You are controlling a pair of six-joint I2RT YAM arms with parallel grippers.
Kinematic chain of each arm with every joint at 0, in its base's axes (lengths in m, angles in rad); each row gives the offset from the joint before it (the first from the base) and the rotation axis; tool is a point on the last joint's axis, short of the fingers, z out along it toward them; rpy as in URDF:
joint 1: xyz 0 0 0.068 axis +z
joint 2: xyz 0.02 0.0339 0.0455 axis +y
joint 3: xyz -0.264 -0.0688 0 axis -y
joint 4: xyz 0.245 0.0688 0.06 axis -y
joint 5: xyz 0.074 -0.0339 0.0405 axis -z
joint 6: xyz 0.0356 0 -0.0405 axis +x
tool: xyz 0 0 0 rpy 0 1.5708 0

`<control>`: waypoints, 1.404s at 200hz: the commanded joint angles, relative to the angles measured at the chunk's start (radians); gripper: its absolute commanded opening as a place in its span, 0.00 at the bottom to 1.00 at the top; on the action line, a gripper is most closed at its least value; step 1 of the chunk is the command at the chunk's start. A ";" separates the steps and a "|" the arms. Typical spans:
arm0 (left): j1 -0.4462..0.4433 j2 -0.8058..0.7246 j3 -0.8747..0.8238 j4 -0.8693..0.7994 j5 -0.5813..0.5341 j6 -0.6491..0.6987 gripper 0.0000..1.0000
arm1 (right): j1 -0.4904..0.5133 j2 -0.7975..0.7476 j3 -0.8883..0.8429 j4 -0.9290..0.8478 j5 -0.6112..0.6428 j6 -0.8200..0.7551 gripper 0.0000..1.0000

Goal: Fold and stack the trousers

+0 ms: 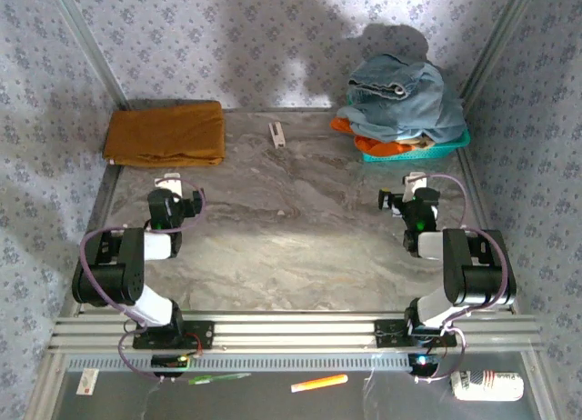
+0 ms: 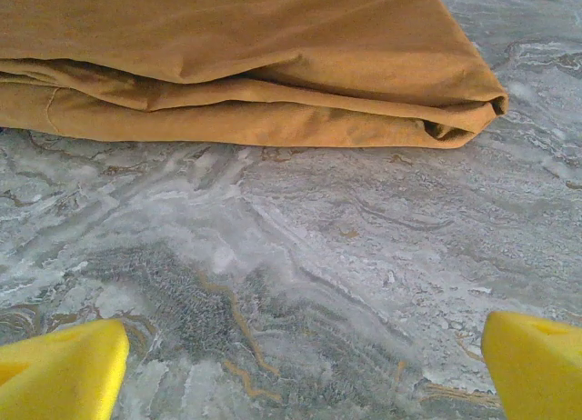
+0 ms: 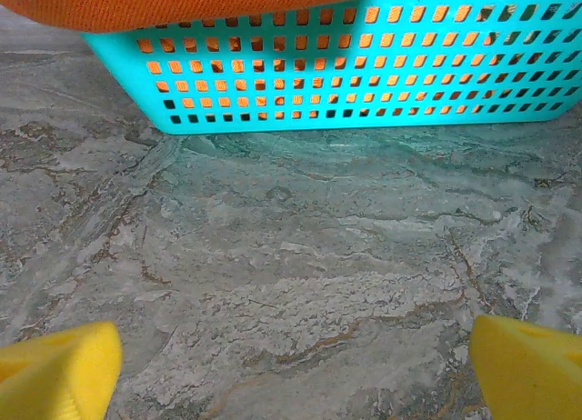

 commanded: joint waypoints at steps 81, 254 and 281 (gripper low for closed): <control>0.001 0.008 0.018 0.006 0.021 0.010 1.00 | 0.003 0.007 0.010 -0.011 0.021 0.005 1.00; -0.002 0.008 0.017 0.006 0.017 0.012 1.00 | -0.005 0.007 0.010 -0.012 0.006 0.012 1.00; 0.000 0.009 0.017 0.006 0.018 0.010 1.00 | -0.008 0.008 0.012 -0.012 0.002 0.013 1.00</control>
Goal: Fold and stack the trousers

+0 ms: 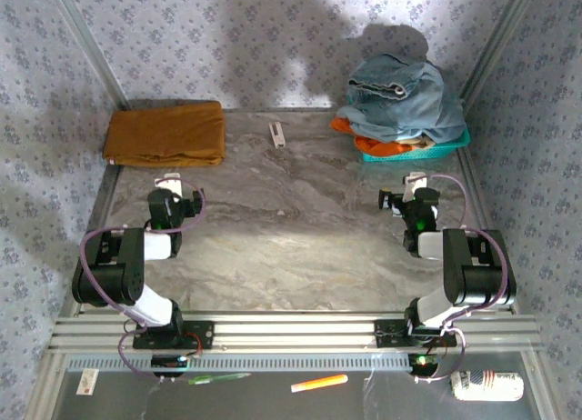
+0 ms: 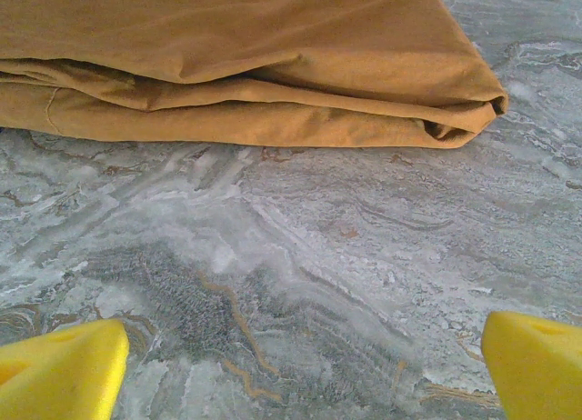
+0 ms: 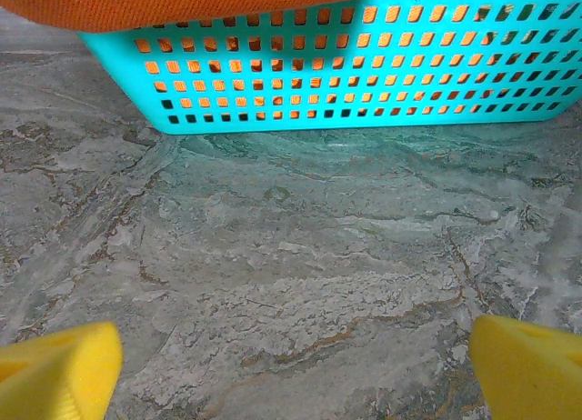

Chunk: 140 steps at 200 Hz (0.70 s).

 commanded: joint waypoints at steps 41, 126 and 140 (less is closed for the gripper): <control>0.001 0.001 0.022 0.001 0.009 0.007 1.00 | -0.007 0.006 0.011 -0.012 -0.001 0.014 1.00; -0.009 -0.576 0.385 -0.874 0.119 -0.198 1.00 | 0.099 -0.380 0.492 -0.952 0.235 0.309 1.00; -0.011 -0.612 0.481 -1.060 0.047 -0.360 1.00 | 0.085 -0.359 0.657 -1.174 0.231 0.442 1.00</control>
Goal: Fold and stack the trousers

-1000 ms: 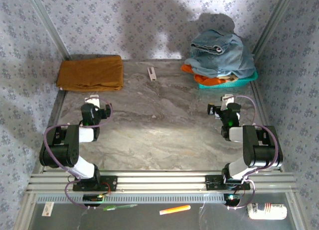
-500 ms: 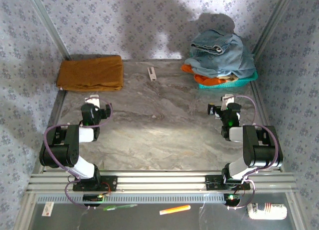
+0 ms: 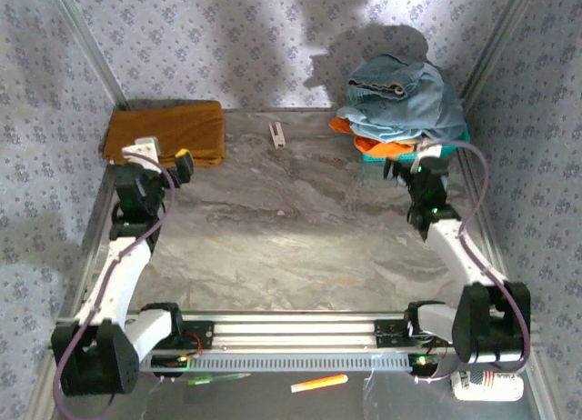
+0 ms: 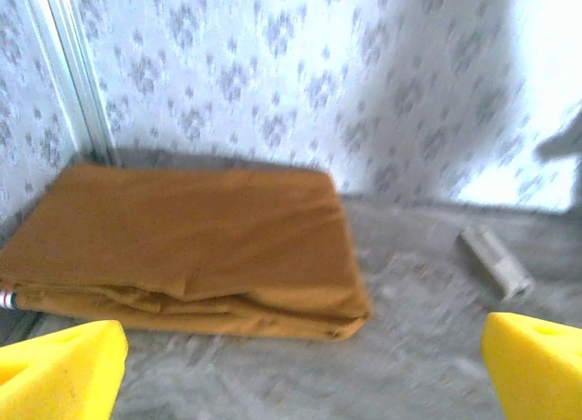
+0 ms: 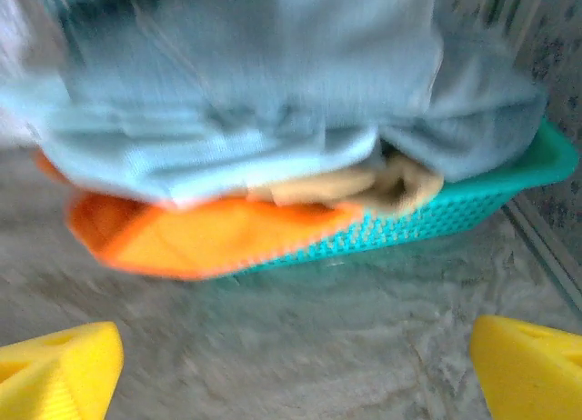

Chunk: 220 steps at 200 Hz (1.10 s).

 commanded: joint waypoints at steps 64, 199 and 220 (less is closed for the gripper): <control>0.049 -0.307 -0.001 -0.563 -0.079 -0.651 1.00 | -0.131 0.117 0.447 -0.555 -0.199 0.394 1.00; 0.027 -0.216 -0.054 -0.489 0.198 -0.579 1.00 | -0.152 0.926 1.204 -0.525 -0.446 0.486 1.00; 0.025 -0.178 -0.025 -0.501 0.197 -0.571 1.00 | -0.151 1.025 1.325 -0.579 -0.479 0.486 0.69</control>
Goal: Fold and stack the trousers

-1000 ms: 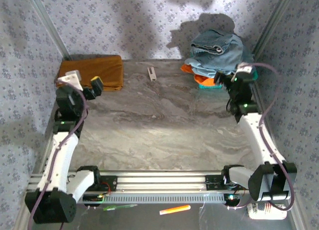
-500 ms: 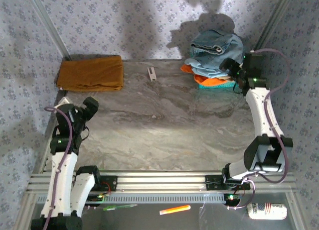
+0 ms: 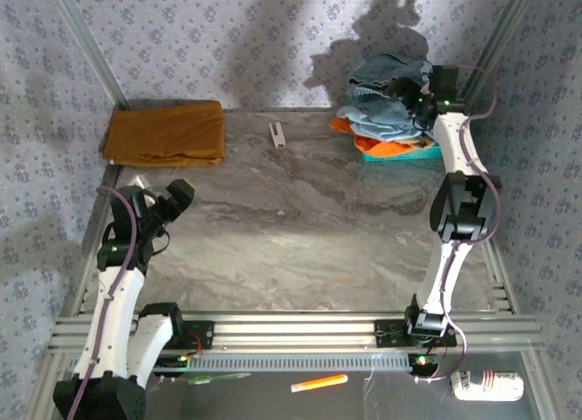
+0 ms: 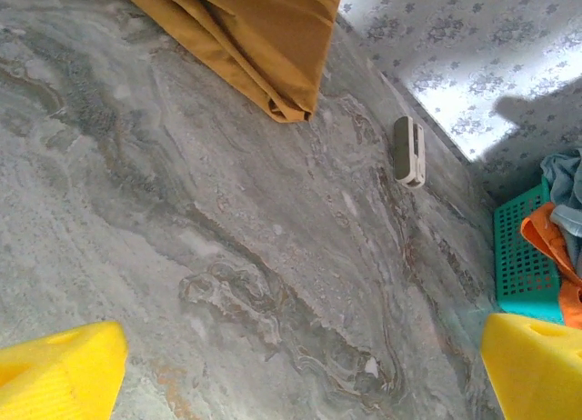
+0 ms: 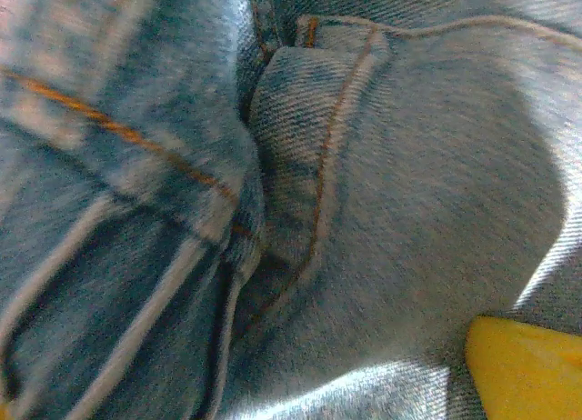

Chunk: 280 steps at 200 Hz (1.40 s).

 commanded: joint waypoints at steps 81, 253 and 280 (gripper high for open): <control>-0.037 0.063 0.090 0.024 0.038 0.010 0.99 | 0.101 -0.118 0.221 -0.155 0.088 -0.107 0.00; -0.057 -0.063 0.138 -0.039 -0.037 -0.005 0.97 | 0.761 -0.772 -0.051 -0.139 0.262 -0.405 0.00; -0.057 -0.088 0.161 -0.099 -0.109 -0.027 0.98 | 0.992 -0.811 -0.257 -0.083 0.376 -0.349 0.20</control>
